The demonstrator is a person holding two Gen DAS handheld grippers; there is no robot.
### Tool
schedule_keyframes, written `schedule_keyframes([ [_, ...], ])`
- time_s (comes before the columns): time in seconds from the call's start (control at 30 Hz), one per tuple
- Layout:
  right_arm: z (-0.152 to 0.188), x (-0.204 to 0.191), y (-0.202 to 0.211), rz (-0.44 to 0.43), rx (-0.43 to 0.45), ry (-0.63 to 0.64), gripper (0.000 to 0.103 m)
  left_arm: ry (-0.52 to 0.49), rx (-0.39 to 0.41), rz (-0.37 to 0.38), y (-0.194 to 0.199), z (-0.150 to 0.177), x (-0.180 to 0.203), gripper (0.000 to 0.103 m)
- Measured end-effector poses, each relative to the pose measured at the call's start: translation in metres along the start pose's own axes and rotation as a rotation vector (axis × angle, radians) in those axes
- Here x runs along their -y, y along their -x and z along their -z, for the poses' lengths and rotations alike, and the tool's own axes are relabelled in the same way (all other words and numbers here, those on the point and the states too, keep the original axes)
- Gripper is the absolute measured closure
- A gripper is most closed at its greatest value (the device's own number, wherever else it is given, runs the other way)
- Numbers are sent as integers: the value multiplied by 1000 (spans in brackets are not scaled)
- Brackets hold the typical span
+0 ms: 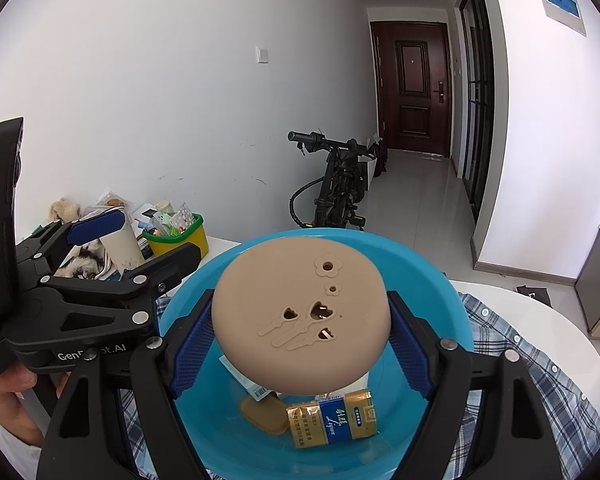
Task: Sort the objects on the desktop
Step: 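Lower the beige disc into the basin and open the right tool, then withdraw both open tools up and away from the basin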
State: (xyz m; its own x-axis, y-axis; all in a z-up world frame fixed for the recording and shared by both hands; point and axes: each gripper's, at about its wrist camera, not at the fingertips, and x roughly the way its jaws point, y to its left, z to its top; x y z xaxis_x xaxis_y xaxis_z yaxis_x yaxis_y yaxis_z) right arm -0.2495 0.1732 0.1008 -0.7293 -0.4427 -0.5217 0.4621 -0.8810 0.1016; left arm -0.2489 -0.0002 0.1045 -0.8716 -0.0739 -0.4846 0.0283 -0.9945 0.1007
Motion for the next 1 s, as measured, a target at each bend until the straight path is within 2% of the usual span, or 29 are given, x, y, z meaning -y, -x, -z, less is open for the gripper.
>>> schedule_keyframes([
  [0.13, 1, 1, 1, 11, -3, -5, 18, 12, 0, 19, 0, 1, -3, 0],
  [0.2, 1, 5, 4, 43, 6, -16, 0, 31, -7, 48, -1, 0, -7, 0],
  [0.23, 0, 6, 5, 54, 10, -22, 0, 41, -7, 59, -1, 0, -9, 0],
  [0.37, -1, 15, 12, -1, 25, -70, 0, 53, -9, 64, -1, 0, -11, 0],
  [0.57, -2, 13, 12, 28, 13, -53, 0, 24, -4, 56, 0, 0, -4, 0],
  [1.0, -2, 5, 13, 79, 10, -15, 0, 41, -3, 65, 5, -2, -3, 0],
])
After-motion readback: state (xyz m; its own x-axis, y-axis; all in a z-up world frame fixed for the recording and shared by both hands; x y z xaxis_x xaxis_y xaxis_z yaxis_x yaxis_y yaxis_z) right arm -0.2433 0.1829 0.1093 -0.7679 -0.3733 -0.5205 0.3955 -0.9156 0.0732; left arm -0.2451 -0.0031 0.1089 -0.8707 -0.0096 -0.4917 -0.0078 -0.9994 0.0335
